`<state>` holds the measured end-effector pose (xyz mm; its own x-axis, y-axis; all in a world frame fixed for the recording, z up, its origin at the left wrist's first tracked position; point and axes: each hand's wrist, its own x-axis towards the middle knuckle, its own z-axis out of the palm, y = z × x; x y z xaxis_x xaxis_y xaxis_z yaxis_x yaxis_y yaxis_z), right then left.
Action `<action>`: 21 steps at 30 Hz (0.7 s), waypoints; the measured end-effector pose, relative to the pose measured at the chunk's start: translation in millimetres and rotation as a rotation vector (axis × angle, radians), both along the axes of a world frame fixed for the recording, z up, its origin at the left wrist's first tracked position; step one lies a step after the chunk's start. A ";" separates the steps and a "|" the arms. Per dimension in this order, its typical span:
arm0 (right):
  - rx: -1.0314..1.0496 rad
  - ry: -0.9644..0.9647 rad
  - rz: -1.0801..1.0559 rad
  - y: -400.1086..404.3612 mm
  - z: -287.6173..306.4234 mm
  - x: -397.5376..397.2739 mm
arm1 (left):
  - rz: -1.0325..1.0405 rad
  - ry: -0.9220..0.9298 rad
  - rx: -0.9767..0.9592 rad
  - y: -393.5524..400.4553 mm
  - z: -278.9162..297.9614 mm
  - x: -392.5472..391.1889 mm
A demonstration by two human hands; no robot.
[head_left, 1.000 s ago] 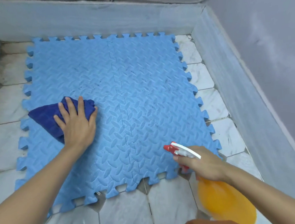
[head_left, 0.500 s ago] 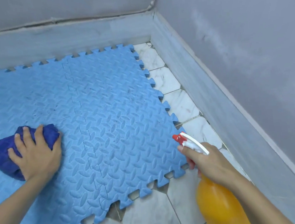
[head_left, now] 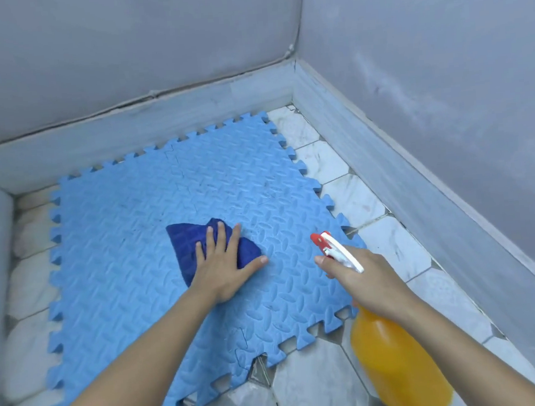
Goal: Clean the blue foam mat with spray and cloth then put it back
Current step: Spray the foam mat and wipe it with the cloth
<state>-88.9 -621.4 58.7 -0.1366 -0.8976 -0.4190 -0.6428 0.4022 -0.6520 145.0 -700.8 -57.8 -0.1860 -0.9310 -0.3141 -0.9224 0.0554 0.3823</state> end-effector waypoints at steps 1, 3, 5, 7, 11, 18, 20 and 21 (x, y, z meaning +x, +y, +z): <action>-0.024 -0.011 -0.028 0.8 0.3 4.1 | -0.002 -0.006 0.005 1.6 0.8 0.4; -0.048 -0.010 -0.063 1.0 -0.1 11.9 | -0.015 -0.061 -0.022 3.9 -2.7 3.4; -0.048 -0.020 -0.076 -0.3 1.0 16.1 | -0.065 -0.155 -0.069 5.9 -9.2 7.9; -0.076 -0.064 -0.092 -2.9 6.4 13.8 | -0.091 -0.190 -0.081 5.8 -11.8 10.8; -0.138 -0.123 -0.180 0.0 16.0 4.5 | -0.088 -0.232 -0.121 9.0 -9.1 8.6; -0.097 0.000 -0.113 30.5 -1.0 -19.5 | -0.153 -0.252 -0.372 15.1 -11.3 -16.1; -0.075 -0.032 -0.168 37.4 -3.3 -31.3 | -0.215 -0.224 -0.374 15.6 -7.3 -34.7; -0.061 -0.032 -0.179 41.3 -4.9 -35.5 | -0.240 -0.215 -0.386 15.6 -3.6 -46.2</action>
<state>-124.4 -580.1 53.8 -0.2836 -0.8842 -0.3712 -0.5431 0.4671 -0.6978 98.8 -685.2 -61.3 -0.3783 -0.9256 -0.0098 -0.9219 0.3757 0.0949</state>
